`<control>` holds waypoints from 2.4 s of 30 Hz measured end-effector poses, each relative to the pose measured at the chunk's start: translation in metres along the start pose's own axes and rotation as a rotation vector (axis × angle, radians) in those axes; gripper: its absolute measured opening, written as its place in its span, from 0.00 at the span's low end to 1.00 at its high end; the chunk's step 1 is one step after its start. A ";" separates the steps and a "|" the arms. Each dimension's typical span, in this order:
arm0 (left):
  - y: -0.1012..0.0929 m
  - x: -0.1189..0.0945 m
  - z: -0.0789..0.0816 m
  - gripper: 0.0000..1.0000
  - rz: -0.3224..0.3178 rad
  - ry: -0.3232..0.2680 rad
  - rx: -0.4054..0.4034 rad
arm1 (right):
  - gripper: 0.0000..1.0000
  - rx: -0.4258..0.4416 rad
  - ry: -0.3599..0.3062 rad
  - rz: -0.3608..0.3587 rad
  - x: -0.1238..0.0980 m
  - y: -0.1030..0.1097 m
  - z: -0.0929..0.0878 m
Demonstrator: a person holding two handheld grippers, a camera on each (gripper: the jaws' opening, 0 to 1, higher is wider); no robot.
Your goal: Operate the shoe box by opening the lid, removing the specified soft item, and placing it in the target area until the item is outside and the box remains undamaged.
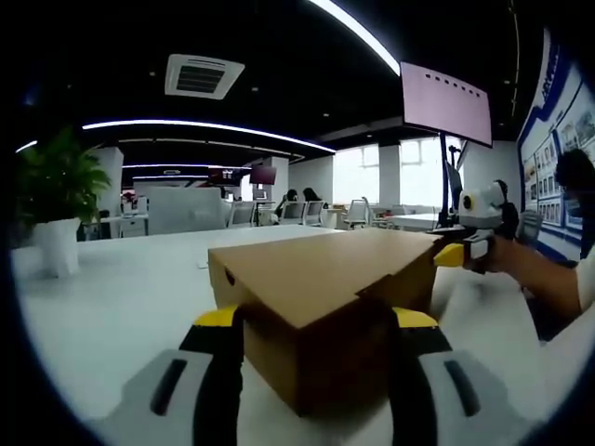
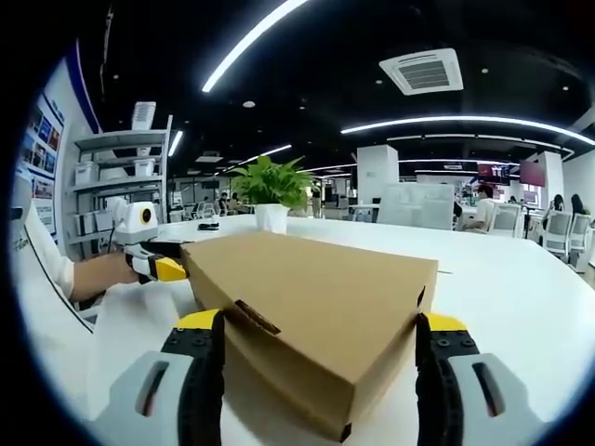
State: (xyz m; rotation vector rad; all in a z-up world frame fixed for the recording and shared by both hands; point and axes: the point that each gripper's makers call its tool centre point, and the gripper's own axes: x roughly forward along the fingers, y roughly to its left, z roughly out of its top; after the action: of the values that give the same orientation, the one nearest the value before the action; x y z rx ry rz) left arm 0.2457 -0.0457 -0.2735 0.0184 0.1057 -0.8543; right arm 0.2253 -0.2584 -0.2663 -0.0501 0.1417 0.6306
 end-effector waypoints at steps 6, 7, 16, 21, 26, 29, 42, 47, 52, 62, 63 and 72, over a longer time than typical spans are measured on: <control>-0.012 -0.003 -0.001 0.63 0.000 0.003 0.005 | 0.86 -0.001 -0.008 -0.001 -0.003 0.005 -0.001; -0.013 -0.003 -0.001 0.63 0.000 0.003 0.005 | 0.86 -0.001 -0.009 -0.001 -0.004 0.008 -0.001; -0.022 -0.009 -0.003 0.62 0.014 -0.007 0.002 | 0.85 0.001 -0.011 0.006 -0.007 0.011 -0.002; -0.027 -0.013 -0.003 0.62 0.011 0.002 0.004 | 0.85 0.000 -0.003 0.006 -0.009 0.013 -0.002; -0.028 -0.017 -0.003 0.61 -0.003 0.009 0.007 | 0.85 -0.001 0.002 0.003 -0.011 0.015 -0.003; -0.030 -0.019 -0.003 0.61 -0.012 0.016 0.008 | 0.85 -0.003 -0.002 -0.004 -0.013 0.011 -0.004; -0.031 -0.025 -0.005 0.61 -0.013 -0.007 0.008 | 0.83 -0.002 -0.012 -0.038 -0.021 0.022 -0.007; -0.031 -0.027 -0.005 0.62 -0.024 -0.004 0.008 | 0.83 -0.002 -0.012 -0.054 -0.025 0.030 -0.008; -0.030 -0.028 -0.005 0.62 -0.037 -0.021 0.009 | 0.81 -0.016 -0.045 -0.084 -0.030 0.036 -0.010; -0.035 -0.033 -0.006 0.63 -0.040 -0.012 0.014 | 0.81 -0.016 -0.040 -0.099 -0.036 0.045 -0.010; -0.036 -0.034 -0.006 0.63 -0.038 -0.012 0.015 | 0.81 -0.017 -0.039 -0.099 -0.037 0.045 -0.009; -0.042 -0.041 -0.007 0.63 -0.023 -0.022 0.015 | 0.81 -0.017 -0.042 -0.084 -0.040 0.049 -0.010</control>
State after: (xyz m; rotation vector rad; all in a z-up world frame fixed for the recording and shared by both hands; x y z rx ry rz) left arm 0.1866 -0.0424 -0.2751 0.0220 0.0795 -0.8783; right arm 0.1632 -0.2435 -0.2700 -0.0592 0.0935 0.5486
